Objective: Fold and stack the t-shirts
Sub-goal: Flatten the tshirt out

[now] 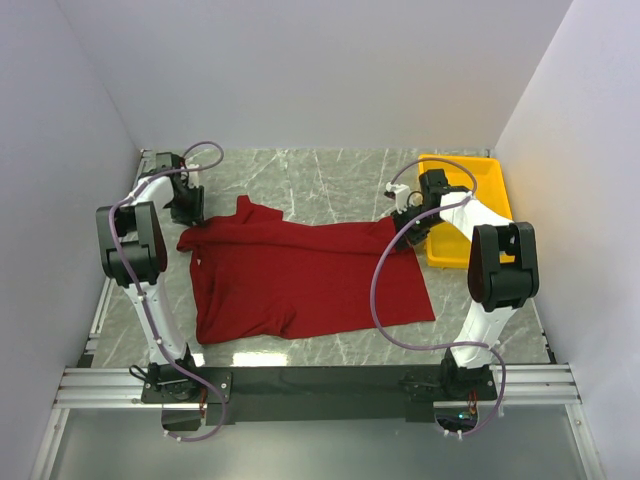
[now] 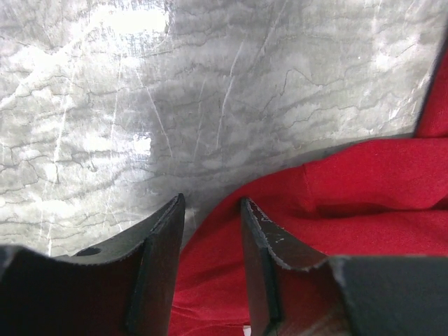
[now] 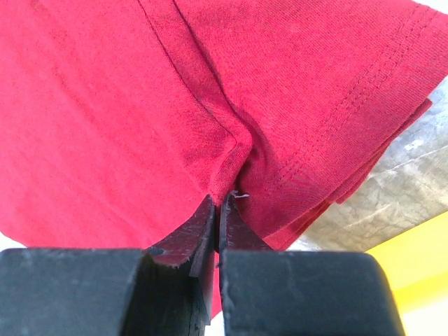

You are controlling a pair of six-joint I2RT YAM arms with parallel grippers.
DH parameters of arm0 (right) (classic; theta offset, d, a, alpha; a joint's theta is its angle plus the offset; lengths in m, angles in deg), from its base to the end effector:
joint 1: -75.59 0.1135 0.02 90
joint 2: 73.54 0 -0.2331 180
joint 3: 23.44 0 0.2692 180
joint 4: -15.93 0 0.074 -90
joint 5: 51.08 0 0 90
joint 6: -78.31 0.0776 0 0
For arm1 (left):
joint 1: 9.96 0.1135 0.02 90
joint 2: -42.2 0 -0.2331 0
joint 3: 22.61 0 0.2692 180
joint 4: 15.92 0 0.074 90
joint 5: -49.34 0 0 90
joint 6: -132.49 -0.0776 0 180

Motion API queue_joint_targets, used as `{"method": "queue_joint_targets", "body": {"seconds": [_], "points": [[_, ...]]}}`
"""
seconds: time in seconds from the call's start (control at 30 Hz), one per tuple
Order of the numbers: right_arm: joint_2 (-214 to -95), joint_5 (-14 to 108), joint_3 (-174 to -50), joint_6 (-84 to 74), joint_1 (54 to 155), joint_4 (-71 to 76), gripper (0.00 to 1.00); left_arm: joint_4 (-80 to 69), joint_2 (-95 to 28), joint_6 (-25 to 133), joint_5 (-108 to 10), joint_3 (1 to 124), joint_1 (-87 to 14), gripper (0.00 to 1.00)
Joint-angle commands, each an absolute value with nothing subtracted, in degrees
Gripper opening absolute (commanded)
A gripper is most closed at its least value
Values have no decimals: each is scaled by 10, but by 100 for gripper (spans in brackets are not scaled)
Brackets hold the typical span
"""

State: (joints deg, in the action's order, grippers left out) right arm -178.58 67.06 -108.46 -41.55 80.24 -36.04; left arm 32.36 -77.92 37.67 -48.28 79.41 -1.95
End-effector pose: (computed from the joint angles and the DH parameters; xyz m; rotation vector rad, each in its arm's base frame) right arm 0.3732 0.0671 0.1110 -0.8957 2.5252 0.5622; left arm 0.4503 0.0530 0.0932 -0.0378 2.7153 -0.1163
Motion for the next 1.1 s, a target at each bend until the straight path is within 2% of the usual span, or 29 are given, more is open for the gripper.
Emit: {"method": "queue_joint_targets", "body": {"seconds": [0.0,0.3,0.4,0.5,0.6,0.83,1.07], "points": [[-1782,684,-1113,-412,799,-361,0,318,-766,368,-479,774,-27,43],[-1780,685,-1111,-410,799,-357,0,329,-757,363,-505,782,-35,38],[-1780,686,-1113,-411,799,-356,0,330,-759,362,-504,782,-41,29],[-1780,688,-1114,-411,798,-357,0,329,-756,364,-500,778,-42,11],[-1778,690,-1116,-411,799,-357,0,326,-742,365,-491,775,-42,1],[-1764,702,-1150,-393,798,-356,0,312,-666,377,-464,782,-36,1],[-1767,700,-1247,-332,798,-336,0,262,-570,402,-466,751,-18,1]]}}
